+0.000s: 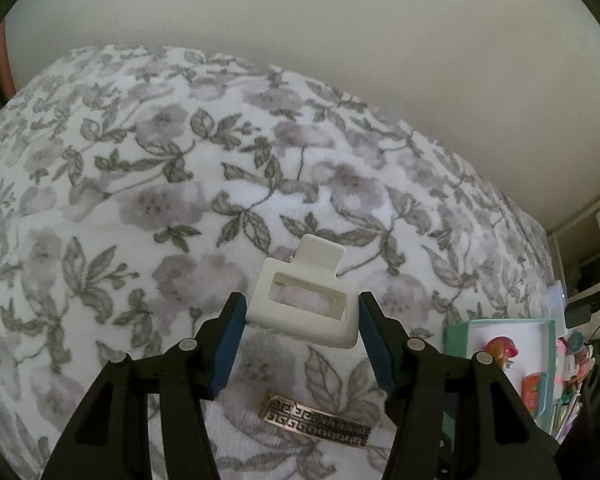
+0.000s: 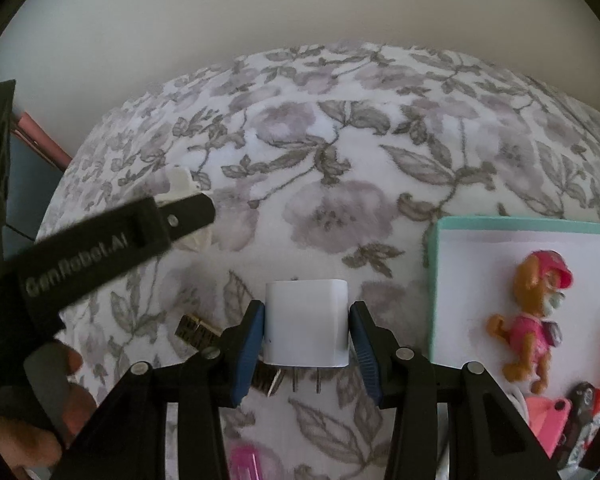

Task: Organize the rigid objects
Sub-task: 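Carry the white clip with the left tool while the right tool carries the charger into the tray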

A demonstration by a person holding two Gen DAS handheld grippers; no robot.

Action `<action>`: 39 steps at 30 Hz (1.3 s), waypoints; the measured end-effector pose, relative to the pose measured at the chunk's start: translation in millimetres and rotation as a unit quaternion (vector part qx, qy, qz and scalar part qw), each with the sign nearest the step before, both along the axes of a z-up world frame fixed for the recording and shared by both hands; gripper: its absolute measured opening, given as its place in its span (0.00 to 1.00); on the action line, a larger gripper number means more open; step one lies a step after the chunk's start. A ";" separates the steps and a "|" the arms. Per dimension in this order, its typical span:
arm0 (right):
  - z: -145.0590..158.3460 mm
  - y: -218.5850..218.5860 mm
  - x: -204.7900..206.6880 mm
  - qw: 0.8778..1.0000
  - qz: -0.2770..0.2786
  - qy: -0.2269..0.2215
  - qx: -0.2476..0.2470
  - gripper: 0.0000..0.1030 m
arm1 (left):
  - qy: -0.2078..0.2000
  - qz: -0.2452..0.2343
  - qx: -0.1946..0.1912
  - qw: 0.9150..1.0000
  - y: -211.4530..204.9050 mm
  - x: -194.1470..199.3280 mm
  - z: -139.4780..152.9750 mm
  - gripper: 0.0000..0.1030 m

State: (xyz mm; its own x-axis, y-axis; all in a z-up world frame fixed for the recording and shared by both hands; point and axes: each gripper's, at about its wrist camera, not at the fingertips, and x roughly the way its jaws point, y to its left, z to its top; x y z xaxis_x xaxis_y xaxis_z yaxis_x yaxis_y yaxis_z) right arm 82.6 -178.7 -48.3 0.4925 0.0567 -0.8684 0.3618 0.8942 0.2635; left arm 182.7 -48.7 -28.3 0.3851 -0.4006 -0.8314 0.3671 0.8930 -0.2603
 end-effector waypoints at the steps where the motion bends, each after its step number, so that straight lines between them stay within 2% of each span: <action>1: 5.3 -1.3 -5.8 1.000 -0.002 -0.004 -0.001 0.45 | -0.003 0.000 -0.001 1.000 0.5 -2.8 4.4 0.57; 8: 37.6 -9.6 -42.0 0.999 -0.020 -0.027 -0.004 0.45 | -0.027 -0.010 0.005 1.000 -5.3 -31.8 33.2 0.57; 14: 53.7 -18.9 -78.9 0.998 -0.045 -0.047 0.000 0.45 | -0.052 -0.022 0.011 0.998 -8.3 -64.7 54.9 0.57; 20: 57.5 -27.4 -121.9 0.995 -0.075 -0.060 0.015 0.45 | -0.079 -0.048 0.033 0.995 -13.4 -100.4 67.6 0.57; 23: 58.2 -28.6 -144.8 0.994 -0.083 -0.066 0.004 0.45 | -0.100 -0.062 0.050 0.992 -16.4 -119.3 74.6 0.57; 30: 61.9 -41.5 -178.0 0.992 -0.105 -0.067 0.002 0.45 | -0.112 -0.087 0.042 0.989 -21.9 -152.7 82.2 0.57; 34: 66.4 -45.1 -194.2 0.991 -0.115 -0.068 0.000 0.45 | -0.103 -0.107 0.032 0.988 -27.8 -166.8 79.9 0.57; 39: 65.8 -53.5 -215.7 0.989 -0.130 -0.071 0.017 0.45 | -0.112 -0.123 0.040 0.985 -35.5 -183.4 82.2 0.57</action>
